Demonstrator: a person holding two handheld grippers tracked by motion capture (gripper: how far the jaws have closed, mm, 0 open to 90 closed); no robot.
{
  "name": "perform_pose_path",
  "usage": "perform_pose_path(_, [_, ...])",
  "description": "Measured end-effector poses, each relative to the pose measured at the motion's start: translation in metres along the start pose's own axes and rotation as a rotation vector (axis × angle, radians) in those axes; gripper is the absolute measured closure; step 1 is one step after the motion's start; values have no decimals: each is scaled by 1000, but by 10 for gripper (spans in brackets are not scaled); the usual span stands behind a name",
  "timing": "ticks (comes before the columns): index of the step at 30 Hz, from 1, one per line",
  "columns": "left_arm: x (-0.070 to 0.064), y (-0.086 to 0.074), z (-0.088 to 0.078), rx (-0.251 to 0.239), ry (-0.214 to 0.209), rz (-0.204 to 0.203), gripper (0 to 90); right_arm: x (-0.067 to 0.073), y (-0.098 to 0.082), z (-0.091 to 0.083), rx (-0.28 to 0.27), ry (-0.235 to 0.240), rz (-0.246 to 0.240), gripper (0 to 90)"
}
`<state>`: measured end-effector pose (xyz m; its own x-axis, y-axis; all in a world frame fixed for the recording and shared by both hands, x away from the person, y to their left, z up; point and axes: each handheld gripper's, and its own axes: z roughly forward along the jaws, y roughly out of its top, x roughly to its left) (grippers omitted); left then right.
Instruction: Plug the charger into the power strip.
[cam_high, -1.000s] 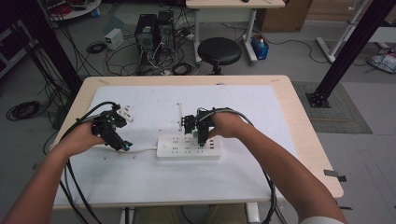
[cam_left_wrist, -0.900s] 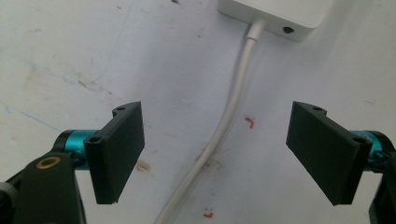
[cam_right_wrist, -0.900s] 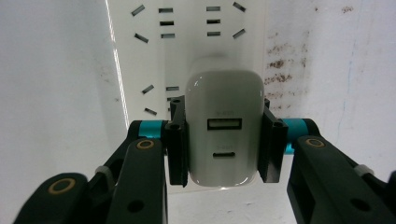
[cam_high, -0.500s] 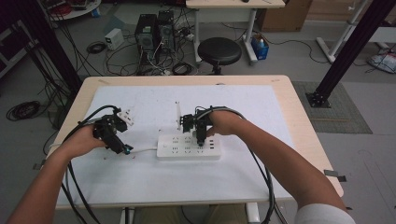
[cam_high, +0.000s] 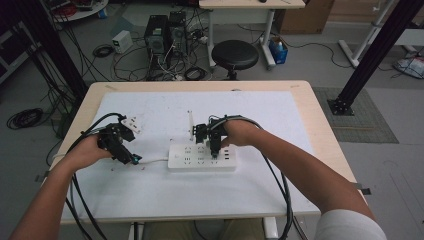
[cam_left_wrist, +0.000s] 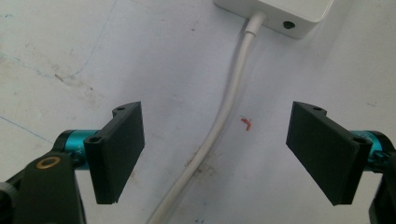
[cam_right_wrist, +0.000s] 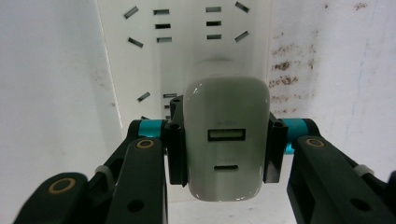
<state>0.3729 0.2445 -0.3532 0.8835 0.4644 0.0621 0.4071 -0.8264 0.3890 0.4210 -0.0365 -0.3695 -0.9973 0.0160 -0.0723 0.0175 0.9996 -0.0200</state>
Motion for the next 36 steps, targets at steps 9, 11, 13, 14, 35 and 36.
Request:
perform_pose_path(9, [2,1,4,2,-4,-8,193,-3,-4,4,-34,28,34,622])
perform_pose_path(11, [4,0,4,0,-1,-15,193,0,-7,6,-56,9,34,621])
perform_pose_path(13, [5,-1,4,0,-2,-22,193,1,-9,8,-75,3,39,621])
perform_pose_path(14, [5,-1,4,-1,-2,-23,193,0,-10,8,-83,9,42,620])
perform_pose_path(35, [1,-3,-3,-12,14,-19,193,-12,-26,-8,-169,47,75,253])
perform_pose_path(36, [1,-3,-3,-16,14,-20,193,-13,-29,-12,-193,62,116,210])
